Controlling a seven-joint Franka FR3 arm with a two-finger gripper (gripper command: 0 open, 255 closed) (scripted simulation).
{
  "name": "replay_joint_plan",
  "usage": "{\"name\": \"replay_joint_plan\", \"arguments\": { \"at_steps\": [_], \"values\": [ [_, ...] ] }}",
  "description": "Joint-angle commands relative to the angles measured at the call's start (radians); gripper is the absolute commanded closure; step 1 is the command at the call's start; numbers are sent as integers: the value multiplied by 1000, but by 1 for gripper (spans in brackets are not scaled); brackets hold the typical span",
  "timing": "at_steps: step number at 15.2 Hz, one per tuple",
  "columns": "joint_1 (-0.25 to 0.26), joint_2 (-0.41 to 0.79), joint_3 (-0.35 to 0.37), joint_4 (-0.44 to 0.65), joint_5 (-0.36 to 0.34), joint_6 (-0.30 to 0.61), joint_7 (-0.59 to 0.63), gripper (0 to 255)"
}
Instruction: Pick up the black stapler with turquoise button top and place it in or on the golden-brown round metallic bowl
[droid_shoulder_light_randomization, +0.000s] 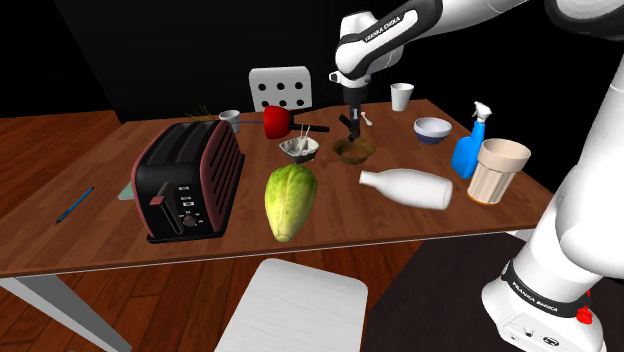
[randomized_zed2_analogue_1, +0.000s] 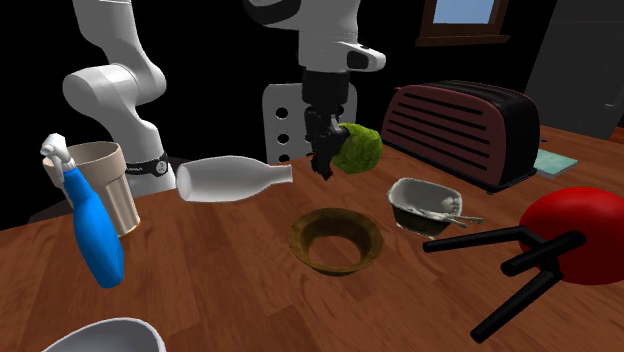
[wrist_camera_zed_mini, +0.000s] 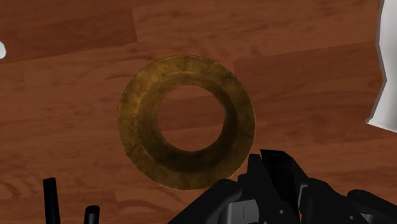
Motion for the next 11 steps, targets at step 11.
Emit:
{"name": "replay_joint_plan", "arguments": {
  "at_steps": [11],
  "values": [
    [-80,211,-27,207,59,1,-126,255]
  ]
}}
